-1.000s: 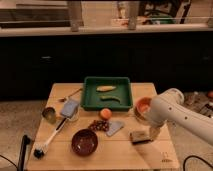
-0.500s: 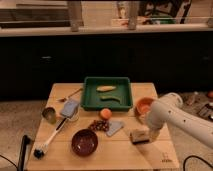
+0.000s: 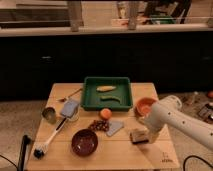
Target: Wipe purple bowl with eraser
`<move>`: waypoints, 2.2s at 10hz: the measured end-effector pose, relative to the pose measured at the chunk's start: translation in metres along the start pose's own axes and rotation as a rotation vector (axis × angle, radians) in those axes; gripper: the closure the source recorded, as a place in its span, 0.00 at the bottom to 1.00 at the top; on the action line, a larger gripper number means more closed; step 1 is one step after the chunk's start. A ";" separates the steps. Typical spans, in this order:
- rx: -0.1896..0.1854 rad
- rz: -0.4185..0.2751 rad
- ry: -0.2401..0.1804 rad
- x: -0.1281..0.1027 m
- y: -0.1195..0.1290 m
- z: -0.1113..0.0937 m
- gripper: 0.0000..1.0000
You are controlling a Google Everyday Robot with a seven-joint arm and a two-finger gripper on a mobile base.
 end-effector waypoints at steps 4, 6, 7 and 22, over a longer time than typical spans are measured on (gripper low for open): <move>-0.006 -0.030 -0.011 -0.001 0.003 0.008 0.20; -0.008 -0.041 -0.017 -0.002 0.004 0.011 0.20; -0.009 -0.047 -0.019 -0.003 0.005 0.012 0.20; 0.001 -0.116 -0.039 -0.014 0.011 0.021 0.20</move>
